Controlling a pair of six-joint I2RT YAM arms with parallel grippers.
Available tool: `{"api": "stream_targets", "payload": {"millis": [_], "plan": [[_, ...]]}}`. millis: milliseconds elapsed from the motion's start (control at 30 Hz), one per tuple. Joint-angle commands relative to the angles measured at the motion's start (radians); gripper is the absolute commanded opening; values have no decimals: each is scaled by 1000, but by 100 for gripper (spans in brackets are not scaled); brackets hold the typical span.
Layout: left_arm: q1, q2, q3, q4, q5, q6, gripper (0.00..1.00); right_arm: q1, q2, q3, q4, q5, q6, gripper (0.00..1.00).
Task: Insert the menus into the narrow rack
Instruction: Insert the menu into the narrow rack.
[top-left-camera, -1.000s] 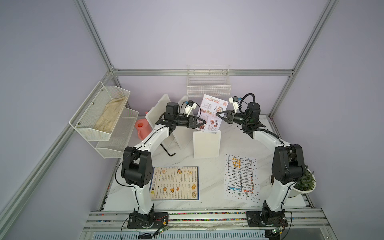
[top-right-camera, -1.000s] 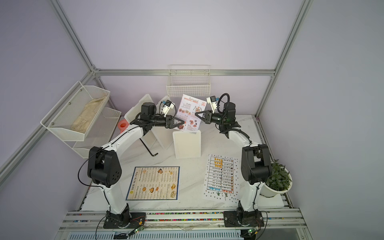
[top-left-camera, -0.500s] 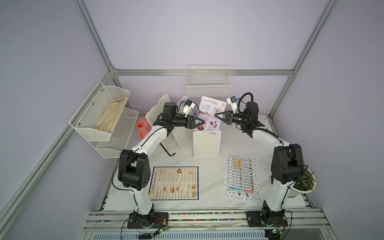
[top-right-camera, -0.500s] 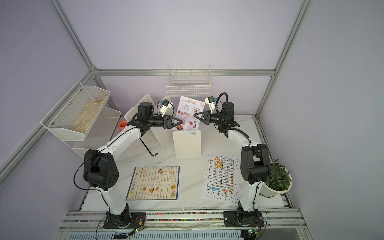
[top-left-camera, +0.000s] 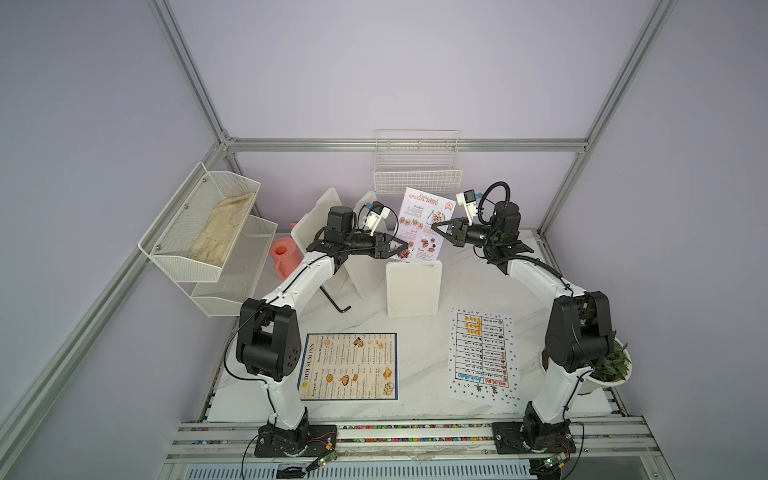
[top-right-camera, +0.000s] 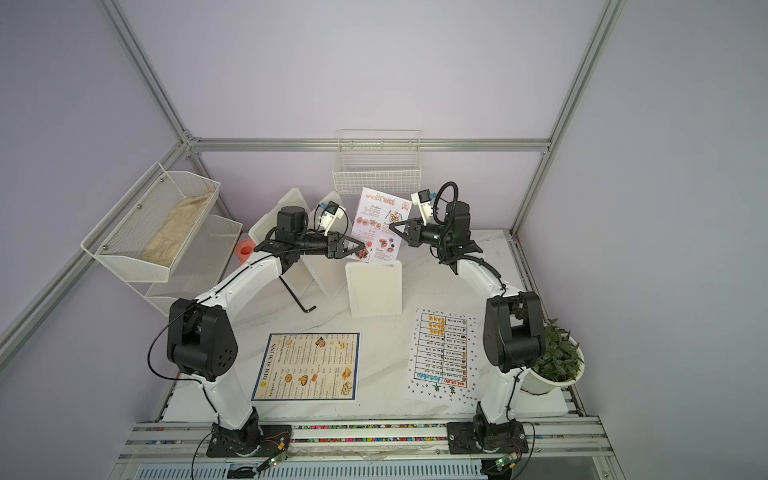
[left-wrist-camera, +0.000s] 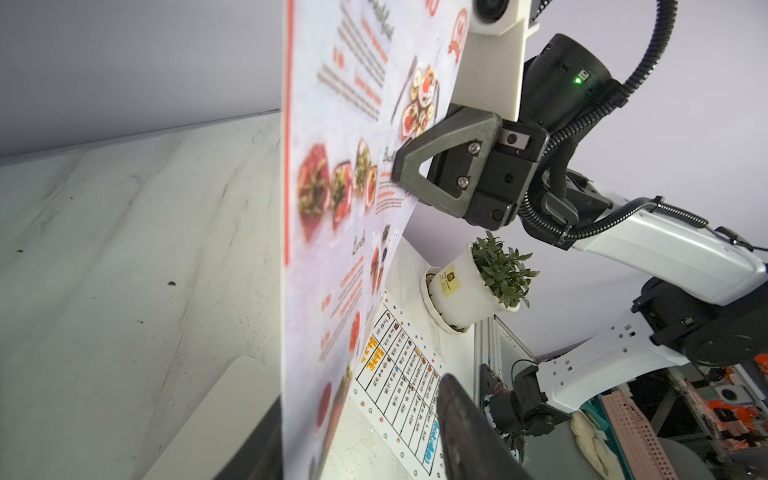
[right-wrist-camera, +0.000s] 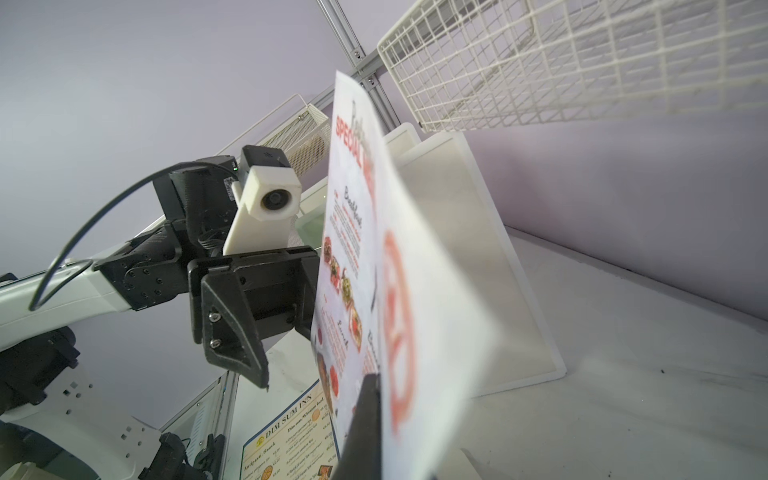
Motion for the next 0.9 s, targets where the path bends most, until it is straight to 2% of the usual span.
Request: {"api": "stream_targets", "payload": {"millis": [0, 133, 300, 500, 867], "plan": [[-4, 5, 20, 17, 13, 14, 44, -3, -30, -1, -13, 13, -24, 0], [-8, 3, 17, 17, 13, 13, 40, -3, -19, 6, -33, 6, -30, 0], [-8, -3, 1, 7, -3, 25, 39, -3, -5, 8, -42, -24, -32, 0], [-8, -16, -18, 5, -11, 30, 47, -3, 4, 1, -16, -68, -17, 0], [-8, -10, -27, 5, -5, 30, 50, -3, 8, 2, -42, -129, -32, 0]]}}
